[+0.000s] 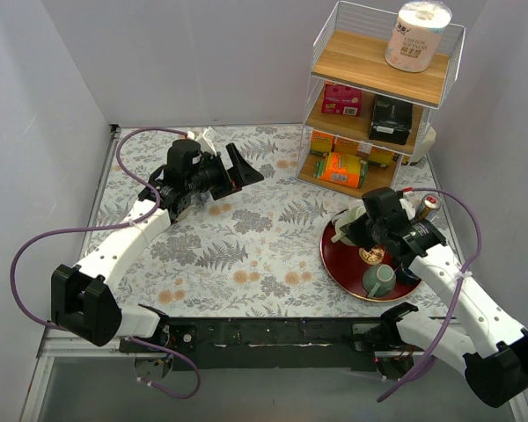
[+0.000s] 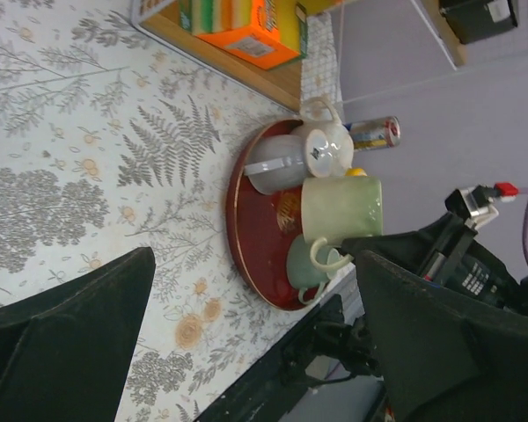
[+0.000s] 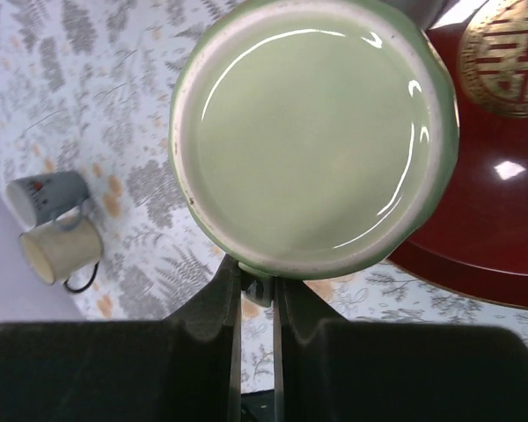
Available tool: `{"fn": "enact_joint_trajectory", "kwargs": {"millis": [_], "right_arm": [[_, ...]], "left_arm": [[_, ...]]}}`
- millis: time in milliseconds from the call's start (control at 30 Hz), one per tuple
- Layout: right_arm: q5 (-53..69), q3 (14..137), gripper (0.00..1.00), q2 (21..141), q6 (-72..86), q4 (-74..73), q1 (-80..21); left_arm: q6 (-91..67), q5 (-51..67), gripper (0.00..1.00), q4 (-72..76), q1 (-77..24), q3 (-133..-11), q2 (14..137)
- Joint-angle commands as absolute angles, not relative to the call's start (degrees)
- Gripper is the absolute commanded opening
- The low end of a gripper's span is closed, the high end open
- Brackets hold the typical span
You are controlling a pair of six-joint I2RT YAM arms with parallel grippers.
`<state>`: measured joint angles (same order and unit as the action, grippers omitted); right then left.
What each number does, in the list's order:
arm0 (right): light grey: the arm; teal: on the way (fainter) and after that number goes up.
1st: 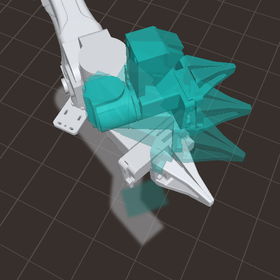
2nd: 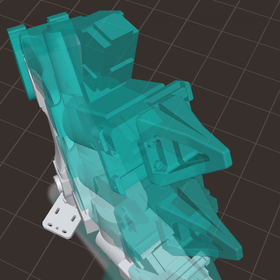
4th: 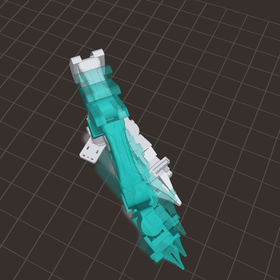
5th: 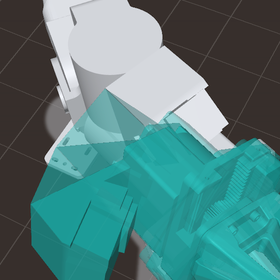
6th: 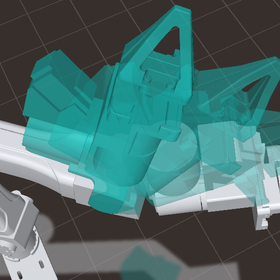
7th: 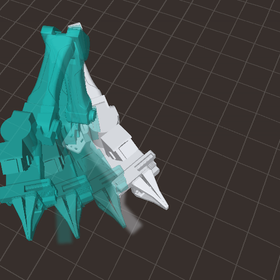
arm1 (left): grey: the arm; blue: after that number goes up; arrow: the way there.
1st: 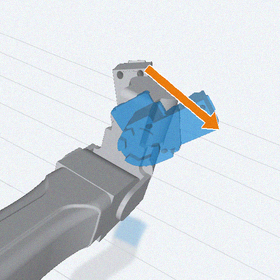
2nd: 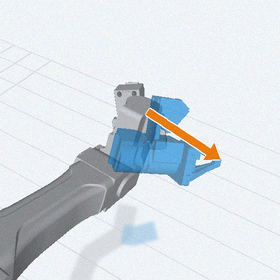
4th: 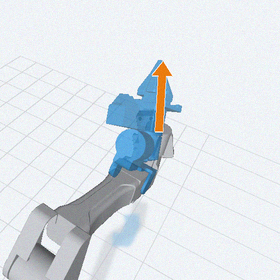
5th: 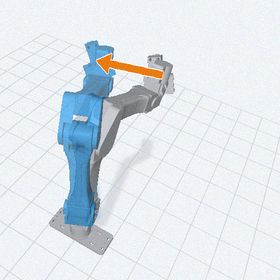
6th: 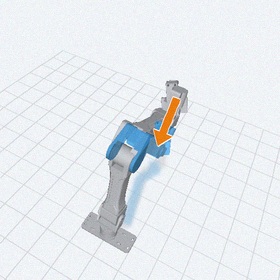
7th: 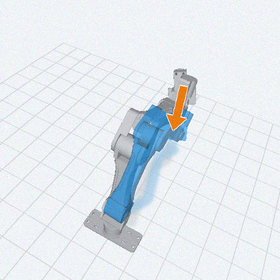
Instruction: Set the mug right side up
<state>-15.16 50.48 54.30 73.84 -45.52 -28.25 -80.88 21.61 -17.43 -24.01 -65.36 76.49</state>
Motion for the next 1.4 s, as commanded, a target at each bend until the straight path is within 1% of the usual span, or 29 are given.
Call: {"fn": "enact_joint_trajectory", "kwargs": {"millis": [0,100,233,300,533,833,1000,1133,1200,1267,1300,1367], "right_arm": [[-9.6,53.61,0.01,52.03,70.75,-31.21,-28.21],[-5.9,53.35,0.01,51.77,70.75,-26.2,-28.21],[-2.64,53.53,0.01,51.86,70.4,-20.67,-28.21],[-1.5,54.31,0.01,52.21,70.4,-18.81,-28.21],[2.19,55.81,0.01,53.52,70.4,-14.25,-28.21],[7.56,54.49,0.01,55.11,70.66,-0.54,-28.39],[9.04,52.39,0.01,54.93,71.19,9.39,-28.57],[10.89,50.1,0.01,55.19,73.03,17.2,-28.74],[11.68,48.96,0.01,55.28,74.09,19.94,-29.09],[11.78,48.87,0.01,55.63,73.92,22.14,-29.53],[11.86,48.43,0.01,55.55,74.0,23.11,-29.71],[11.78,47.73,0.01,55.37,74.09,26.18,-29.88]], "left_arm": [[-85.07,32.68,0.98,-9.86,-23.99,-62.85,74.27],[-89.64,38.22,0.98,-4.06,-23.91,-60.39,74.27],[-95.53,42.62,0.98,5.07,-24.52,-57.31,74.36],[-97.98,44.02,0.98,6.93,-25.22,-56.43,74.62],[-102.82,46.14,0.98,14.04,-26.89,-55.72,75.15],[-112.4,47.46,0.98,25.29,-29.71,-54.05,77.08],[-116.36,47.37,0.98,28.3,-30.67,-54.05,78.05],[-117.51,46.32,0.96,29.96,-31.11,-53.96,78.49],[-118.38,45.88,0.93,30.93,-31.38,-53.79,78.84],[-120.67,45.44,0.91,34.7,-31.38,-53.61,79.45],[-121.72,45.27,0.88,35.85,-31.29,-53.53,79.71],[-124.36,44.48,0.84,38.93,-31.46,-53.79,80.5]]}}
